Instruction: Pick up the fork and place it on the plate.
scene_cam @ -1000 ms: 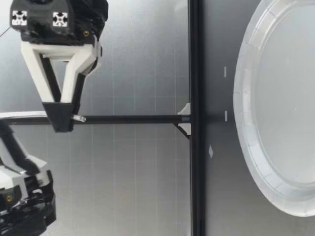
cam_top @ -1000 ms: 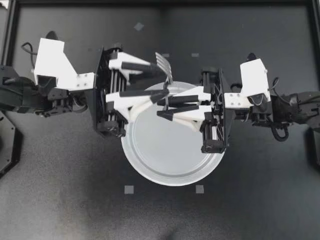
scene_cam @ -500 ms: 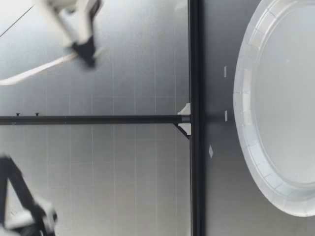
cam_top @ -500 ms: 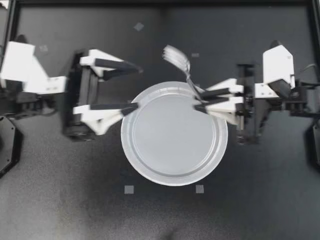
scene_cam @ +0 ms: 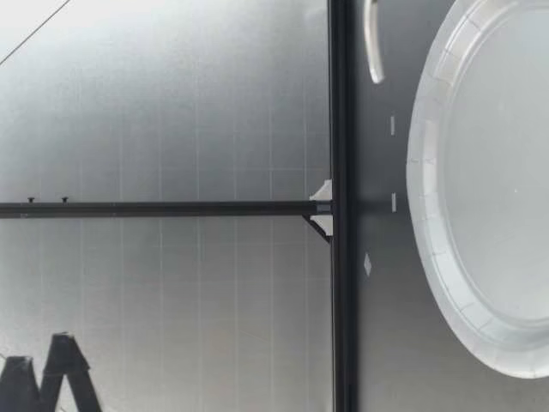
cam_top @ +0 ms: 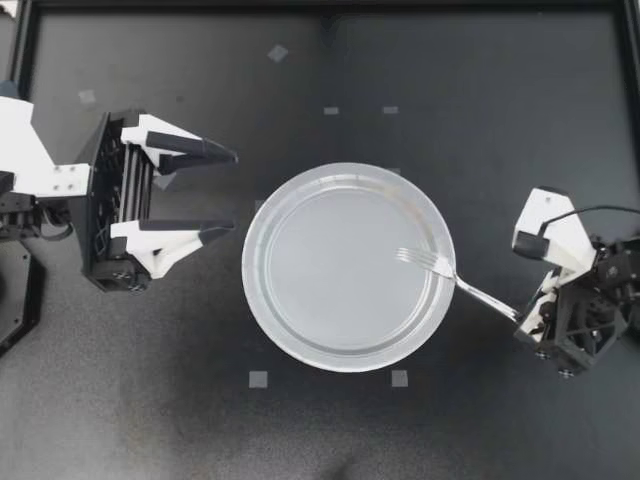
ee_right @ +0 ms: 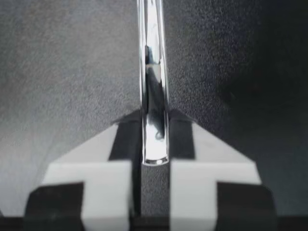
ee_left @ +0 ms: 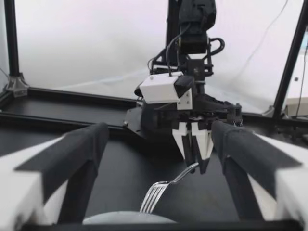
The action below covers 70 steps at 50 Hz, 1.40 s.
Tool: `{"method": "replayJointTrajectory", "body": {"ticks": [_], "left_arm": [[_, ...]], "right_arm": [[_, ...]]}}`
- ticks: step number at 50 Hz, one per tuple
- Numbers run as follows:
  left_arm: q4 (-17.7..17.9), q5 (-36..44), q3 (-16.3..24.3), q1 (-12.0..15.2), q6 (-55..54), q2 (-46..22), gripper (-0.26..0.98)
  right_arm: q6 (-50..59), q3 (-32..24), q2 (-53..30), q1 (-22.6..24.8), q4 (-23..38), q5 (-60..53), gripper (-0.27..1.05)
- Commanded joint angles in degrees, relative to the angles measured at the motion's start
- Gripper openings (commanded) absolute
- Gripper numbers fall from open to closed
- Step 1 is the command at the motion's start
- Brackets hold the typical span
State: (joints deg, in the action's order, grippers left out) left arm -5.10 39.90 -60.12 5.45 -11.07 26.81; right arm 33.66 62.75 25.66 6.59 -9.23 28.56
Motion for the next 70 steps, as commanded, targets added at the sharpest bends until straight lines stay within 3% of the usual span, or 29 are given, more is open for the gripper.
{"method": "replayJointTrajectory", "body": {"ticks": [1,10,52,61,70], "left_arm": [[0.00,0.18,0.44,0.09,0.09,0.53,0.90],[0.00,0.18,-0.44,0.09,0.26,0.79,0.89],[0.00,0.44,-1.85,0.18,2.81,1.76,0.89],[0.00,0.35,-1.85,0.09,2.81,1.76,0.89],[0.00,0.35,-2.02,0.09,2.81,1.76,0.89]], "right_arm": [[2.02,-0.35,-2.02,0.44,-0.35,-0.79,-0.21],[9.93,-1.32,-8.00,0.53,-0.88,-1.32,-0.21],[11.87,-6.42,-17.93,1.67,-1.67,-1.76,-0.16],[11.69,-6.50,-18.28,1.76,-3.87,-1.76,0.10],[11.78,-6.94,-17.84,1.67,-4.22,-1.76,0.57]]}}
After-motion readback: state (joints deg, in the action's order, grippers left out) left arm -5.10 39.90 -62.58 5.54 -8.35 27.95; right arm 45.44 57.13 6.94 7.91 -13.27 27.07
